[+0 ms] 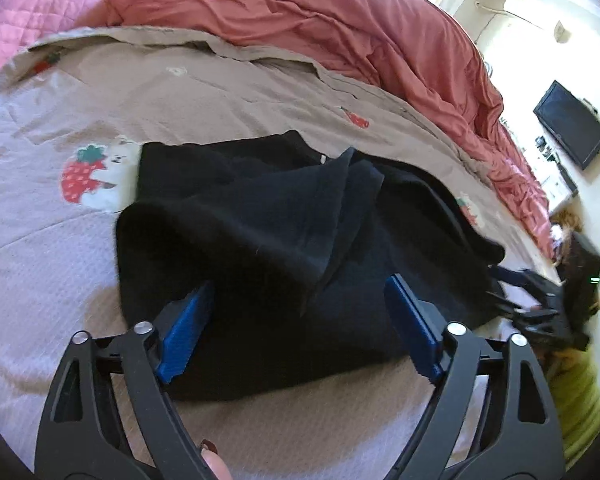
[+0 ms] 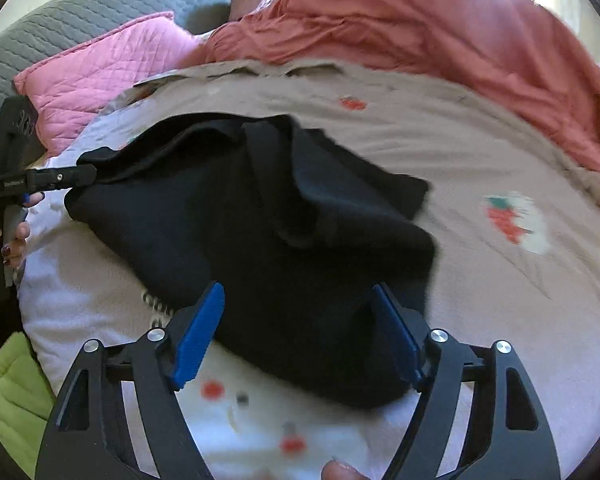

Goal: Fold small clothes

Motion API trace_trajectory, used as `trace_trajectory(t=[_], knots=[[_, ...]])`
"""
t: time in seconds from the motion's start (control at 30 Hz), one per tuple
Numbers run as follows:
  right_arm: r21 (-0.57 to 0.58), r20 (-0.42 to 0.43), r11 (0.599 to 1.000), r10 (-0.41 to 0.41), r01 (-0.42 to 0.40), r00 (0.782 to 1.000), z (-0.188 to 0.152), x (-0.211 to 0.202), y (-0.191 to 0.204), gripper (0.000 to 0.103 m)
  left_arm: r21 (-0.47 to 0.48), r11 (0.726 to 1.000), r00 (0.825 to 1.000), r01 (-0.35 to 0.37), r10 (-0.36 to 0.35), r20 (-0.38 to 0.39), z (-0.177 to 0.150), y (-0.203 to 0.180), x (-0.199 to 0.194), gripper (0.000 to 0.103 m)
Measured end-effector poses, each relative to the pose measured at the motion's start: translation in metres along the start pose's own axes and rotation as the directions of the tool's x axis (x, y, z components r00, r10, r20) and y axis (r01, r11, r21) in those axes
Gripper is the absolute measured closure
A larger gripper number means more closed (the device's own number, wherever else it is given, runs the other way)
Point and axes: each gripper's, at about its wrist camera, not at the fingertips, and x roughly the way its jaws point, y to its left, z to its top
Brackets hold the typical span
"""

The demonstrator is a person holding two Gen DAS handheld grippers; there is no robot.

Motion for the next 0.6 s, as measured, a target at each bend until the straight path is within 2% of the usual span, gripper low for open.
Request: trace_trajectory(t=[0.07,0.2,0.27,0.37,0.47,0.53,0.6], knots=[[0.032,-0.006,0.999,0.007,-0.007,1.000,0.017,0.015,-0.008,0.038,-0.033,0.999,1.000,0.030,-0.030,-0.007,0.009,0.004,0.005,0.023],[0.135,0.061,0.991,0.010,-0.018,0.998,0.047,0.022,-0.031,0.038,-0.133,0.986,0.995,0.098,-0.096,0.020,0.027,0.022,0.011,0.023],[0.208,0.109,0.978,-0.008,-0.015,0.994,0.058,0.021,-0.049,0.038,-0.199,0.973,0.992,0.120,-0.110,0.060,0.037,0.036,0.012,0.023],[0.305,0.129,0.952,-0.058,0.016,0.990,0.066,0.019,-0.075,0.038,-0.269,0.952,0.985,0.143,-0.112,0.129,0.049,0.052,0.009,0.020],[0.372,0.119,0.927,-0.098,0.047,0.988,0.060,0.018,-0.092,0.038,-0.347,0.922,0.968,0.174,-0.095,0.233,0.057,0.076,0.002,0.017],[0.396,0.121,0.917,-0.105,0.049,0.987,0.051,0.015,-0.097,0.037,-0.360,0.918,0.958,0.169,-0.067,0.278,0.056,0.088,-0.005,0.017],[0.397,0.113,0.915,-0.128,0.074,0.985,0.042,0.011,-0.098,0.031,-0.380,0.915,0.954,0.139,-0.020,0.300,0.048,0.102,-0.013,0.017]])
